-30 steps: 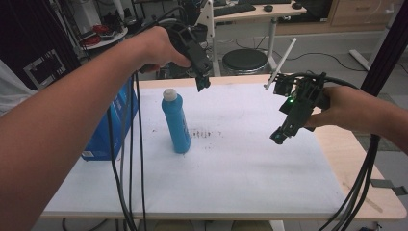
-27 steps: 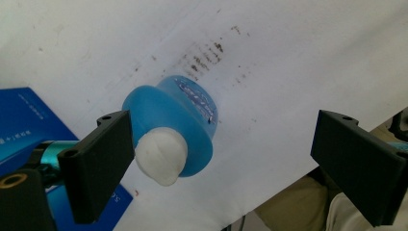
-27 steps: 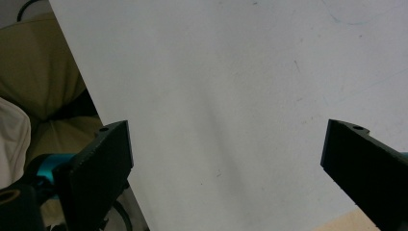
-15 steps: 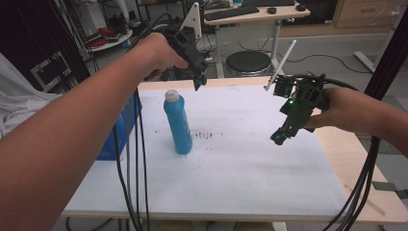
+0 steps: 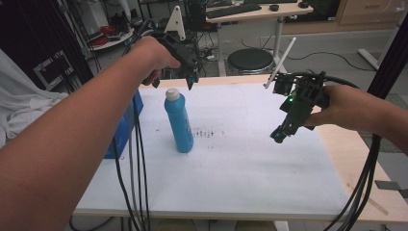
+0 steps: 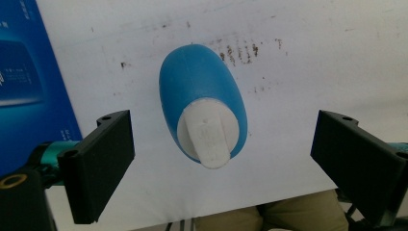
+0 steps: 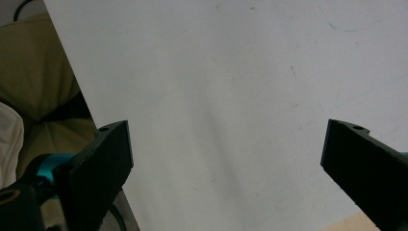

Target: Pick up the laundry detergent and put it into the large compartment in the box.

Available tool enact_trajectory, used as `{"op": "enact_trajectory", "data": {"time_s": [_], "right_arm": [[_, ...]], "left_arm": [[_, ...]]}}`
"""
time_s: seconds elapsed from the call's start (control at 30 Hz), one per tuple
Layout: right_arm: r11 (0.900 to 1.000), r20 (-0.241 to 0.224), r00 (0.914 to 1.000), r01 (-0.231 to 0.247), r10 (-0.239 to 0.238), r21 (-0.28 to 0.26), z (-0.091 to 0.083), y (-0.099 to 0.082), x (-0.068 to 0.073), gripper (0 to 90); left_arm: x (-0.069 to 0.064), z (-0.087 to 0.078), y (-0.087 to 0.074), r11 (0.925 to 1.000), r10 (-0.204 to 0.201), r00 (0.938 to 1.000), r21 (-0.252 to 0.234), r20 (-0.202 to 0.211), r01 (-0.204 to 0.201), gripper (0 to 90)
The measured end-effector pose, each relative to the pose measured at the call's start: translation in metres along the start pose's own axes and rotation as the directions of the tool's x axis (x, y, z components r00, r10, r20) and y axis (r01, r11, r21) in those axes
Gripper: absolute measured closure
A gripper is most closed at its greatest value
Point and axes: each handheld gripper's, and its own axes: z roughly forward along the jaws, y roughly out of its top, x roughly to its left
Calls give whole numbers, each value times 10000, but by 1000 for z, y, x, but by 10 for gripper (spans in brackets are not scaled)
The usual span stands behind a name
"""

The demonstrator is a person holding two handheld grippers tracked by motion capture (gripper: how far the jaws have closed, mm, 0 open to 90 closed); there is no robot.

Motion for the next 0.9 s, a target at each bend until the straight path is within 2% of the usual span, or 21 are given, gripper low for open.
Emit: {"op": "enact_trajectory", "data": {"time_s": [0.03, 0.07, 0.13, 0.3, 0.4, 0.43, 0.6, 0.67, 0.9], "right_arm": [[10000, -4, 10000, -7, 7, -8, 0, 0, 0, 31], [10000, 2, 10000, 13, -13, -37, 0, 0, 0, 32], [10000, -1, 10000, -10, 10, -26, 0, 0, 0, 32], [10000, -10, 10000, 5, -5, -26, 1, 1, -1, 32], [10000, -1, 10000, 19, -19, -58, 1, 1, -1, 32], [10000, 2, 10000, 64, -64, -60, 1, 1, -1, 31], [9999, 3, 9999, 103, -103, -109, 1, 0, -1, 32], [9999, -14, 10000, 76, -76, -91, 2, 0, -2, 32], [9999, -20, 10000, 97, -98, -58, 4, 0, -3, 32]], "left_arm": [[0, 0, 0, 10000, 0, 10000, 0, 0, 0, 81], [2, 2, 0, 9996, -275, 9996, 69, -98, 276, 81], [3, 2, 0, 9988, -491, 9987, 34, -166, 492, 81], [1, 4, 1, 9965, -827, 9961, 104, -298, 830, 81], [1, 5, 1, 9959, -892, 9957, 95, -265, 895, 81], [0, 11, 1, 9940, -1076, 9940, 194, -198, 1080, 81], [4, 18, 0, 9904, -1333, 9911, 370, 4, 1332, 81], [6, 25, -1, 9865, -1590, 9873, 411, 58, 1586, 81], [7, 35, -2, 9823, -1815, 9833, 499, 134, 1806, 82]]}}
